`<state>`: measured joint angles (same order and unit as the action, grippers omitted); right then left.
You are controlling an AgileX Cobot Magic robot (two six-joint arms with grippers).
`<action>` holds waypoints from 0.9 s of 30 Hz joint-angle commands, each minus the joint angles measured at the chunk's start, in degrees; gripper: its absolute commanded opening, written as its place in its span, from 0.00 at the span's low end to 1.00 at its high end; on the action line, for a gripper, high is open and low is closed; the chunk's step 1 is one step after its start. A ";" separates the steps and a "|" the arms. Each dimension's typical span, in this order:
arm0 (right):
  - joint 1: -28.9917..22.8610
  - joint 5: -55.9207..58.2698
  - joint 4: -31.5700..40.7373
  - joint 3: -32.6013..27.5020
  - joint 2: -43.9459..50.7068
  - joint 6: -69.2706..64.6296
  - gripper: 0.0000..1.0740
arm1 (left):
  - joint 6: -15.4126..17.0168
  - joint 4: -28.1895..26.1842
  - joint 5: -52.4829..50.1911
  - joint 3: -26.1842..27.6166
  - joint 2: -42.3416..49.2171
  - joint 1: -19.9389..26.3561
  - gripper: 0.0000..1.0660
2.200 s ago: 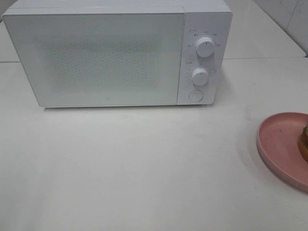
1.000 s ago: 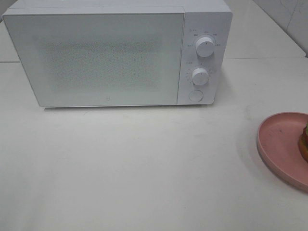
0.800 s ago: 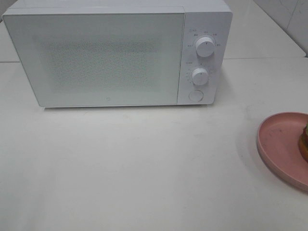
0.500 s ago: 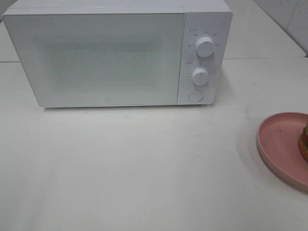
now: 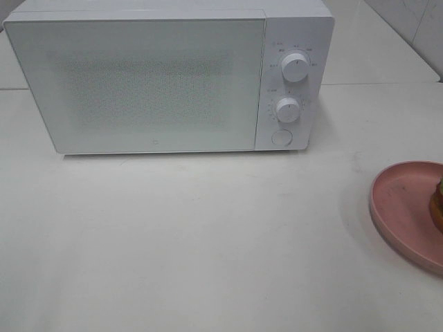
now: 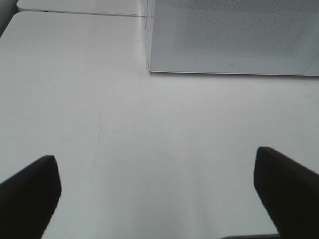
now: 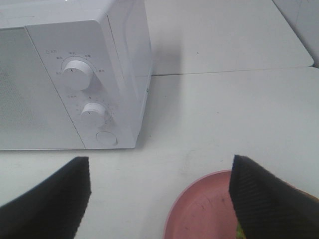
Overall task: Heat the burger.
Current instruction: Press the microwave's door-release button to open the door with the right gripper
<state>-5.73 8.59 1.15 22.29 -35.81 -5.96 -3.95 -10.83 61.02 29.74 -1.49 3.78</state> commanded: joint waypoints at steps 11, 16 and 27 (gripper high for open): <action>0.52 -14.50 -1.55 -0.11 -14.84 0.29 0.70 | 0.23 0.00 -0.11 -0.23 0.23 0.00 0.92; 0.52 -24.87 -1.78 -0.17 -20.00 0.63 0.70 | 0.23 0.00 -0.11 -0.23 0.23 0.00 0.92; -5.90 -48.30 2.46 -0.17 -32.89 7.39 0.70 | 0.23 0.00 -0.11 -0.23 0.23 0.00 0.92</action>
<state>-9.11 -33.17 0.57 22.29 -66.06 -3.09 -3.95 -10.83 61.02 29.74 -1.49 3.78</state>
